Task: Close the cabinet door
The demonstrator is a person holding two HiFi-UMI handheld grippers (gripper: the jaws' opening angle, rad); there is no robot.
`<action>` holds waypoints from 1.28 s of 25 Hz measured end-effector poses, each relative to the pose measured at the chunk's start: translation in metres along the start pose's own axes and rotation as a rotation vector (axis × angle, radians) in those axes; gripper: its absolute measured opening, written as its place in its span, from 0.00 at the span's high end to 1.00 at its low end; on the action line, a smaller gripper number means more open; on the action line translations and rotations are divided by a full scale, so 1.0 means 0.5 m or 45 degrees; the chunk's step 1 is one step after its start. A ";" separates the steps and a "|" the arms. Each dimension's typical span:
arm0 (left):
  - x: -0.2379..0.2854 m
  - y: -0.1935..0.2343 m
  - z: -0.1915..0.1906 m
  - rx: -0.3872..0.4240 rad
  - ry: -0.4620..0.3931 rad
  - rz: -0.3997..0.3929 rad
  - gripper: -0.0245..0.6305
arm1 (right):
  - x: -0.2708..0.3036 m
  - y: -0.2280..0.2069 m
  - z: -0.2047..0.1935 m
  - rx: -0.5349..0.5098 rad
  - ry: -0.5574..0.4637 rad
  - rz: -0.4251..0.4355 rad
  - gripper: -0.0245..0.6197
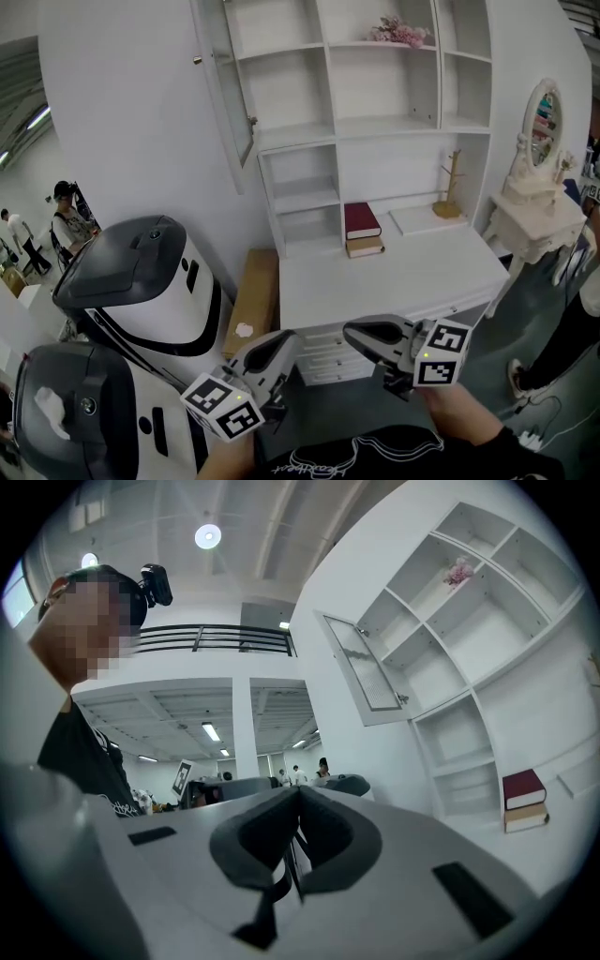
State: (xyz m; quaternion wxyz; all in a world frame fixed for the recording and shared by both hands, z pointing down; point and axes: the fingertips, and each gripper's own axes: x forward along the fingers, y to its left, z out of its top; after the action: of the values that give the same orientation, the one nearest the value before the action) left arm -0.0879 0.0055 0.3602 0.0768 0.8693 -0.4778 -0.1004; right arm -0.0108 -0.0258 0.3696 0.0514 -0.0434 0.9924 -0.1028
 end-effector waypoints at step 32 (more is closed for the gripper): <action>0.115 0.405 0.474 0.220 -0.388 -0.152 0.72 | 0.249 -0.302 0.154 -0.163 -0.044 -0.135 0.95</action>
State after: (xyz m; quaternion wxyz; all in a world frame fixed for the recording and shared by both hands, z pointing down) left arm -0.2816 -0.1600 0.1715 -0.0775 0.8741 -0.4385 -0.1941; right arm -0.1144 -0.2003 0.3147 0.0600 -0.1007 0.9923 -0.0410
